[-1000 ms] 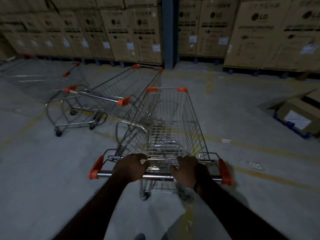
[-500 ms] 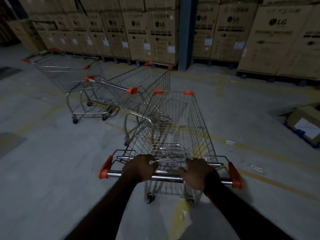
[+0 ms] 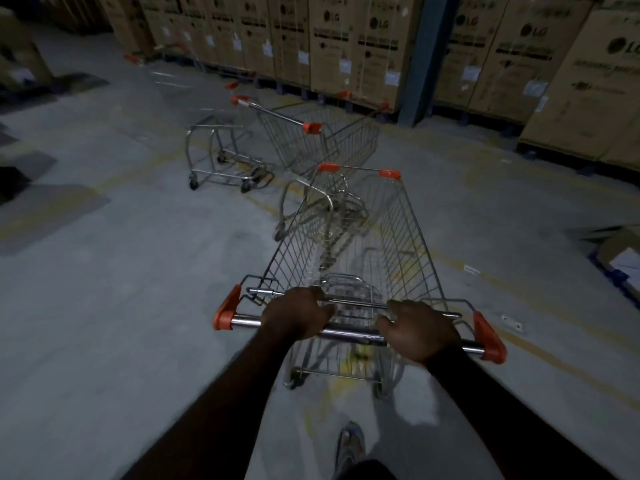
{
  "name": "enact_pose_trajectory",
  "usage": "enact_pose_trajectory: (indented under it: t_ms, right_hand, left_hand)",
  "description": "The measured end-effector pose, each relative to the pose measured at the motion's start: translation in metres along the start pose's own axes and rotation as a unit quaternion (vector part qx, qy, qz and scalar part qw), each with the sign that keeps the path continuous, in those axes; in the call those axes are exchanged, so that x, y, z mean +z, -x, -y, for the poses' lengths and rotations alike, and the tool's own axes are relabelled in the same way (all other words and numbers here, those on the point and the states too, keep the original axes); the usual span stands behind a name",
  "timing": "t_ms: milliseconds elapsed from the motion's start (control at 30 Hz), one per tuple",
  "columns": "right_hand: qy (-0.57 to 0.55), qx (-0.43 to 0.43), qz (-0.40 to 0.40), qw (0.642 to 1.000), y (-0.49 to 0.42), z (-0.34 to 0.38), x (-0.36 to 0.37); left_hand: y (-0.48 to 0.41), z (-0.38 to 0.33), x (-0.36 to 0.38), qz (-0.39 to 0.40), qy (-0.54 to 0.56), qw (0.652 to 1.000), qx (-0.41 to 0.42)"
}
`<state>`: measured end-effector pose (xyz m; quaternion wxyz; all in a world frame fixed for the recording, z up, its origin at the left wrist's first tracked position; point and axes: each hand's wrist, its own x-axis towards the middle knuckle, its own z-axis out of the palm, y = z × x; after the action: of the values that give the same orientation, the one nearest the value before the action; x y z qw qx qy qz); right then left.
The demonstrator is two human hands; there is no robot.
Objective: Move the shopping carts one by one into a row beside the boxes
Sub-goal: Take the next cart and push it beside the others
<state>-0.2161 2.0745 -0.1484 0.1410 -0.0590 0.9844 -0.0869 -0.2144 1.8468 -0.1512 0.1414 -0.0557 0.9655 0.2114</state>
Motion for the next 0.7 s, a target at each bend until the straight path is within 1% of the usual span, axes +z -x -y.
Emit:
enact_pose_trajectory:
  t_ms: [200,333,400,500,700]
  right_hand:
    - [0.029,-0.073,0.016,0.997,0.032,-0.003,0.001]
    - [0.039,-0.119,0.029,0.992,0.043,0.000,0.002]
    - [0.031,-0.147,0.031,0.988,0.048,0.001,0.003]
    - [0.032,-0.198,0.041,0.979,0.053,0.002,0.006]
    - [0.068,-0.272,0.061,0.958,0.060,0.018,0.006]
  left_hand:
    - [0.063,0.002,0.017,-0.006,0.041,0.996,-0.072]
    - [0.095,0.006,0.030,-0.035,0.065,0.989,-0.125]
    - [0.111,0.005,0.036,-0.052,0.060,0.985,-0.153]
    - [0.134,0.004,0.046,-0.074,0.064,0.976,-0.193]
    - [0.176,0.006,0.055,-0.111,0.083,0.958,-0.250]
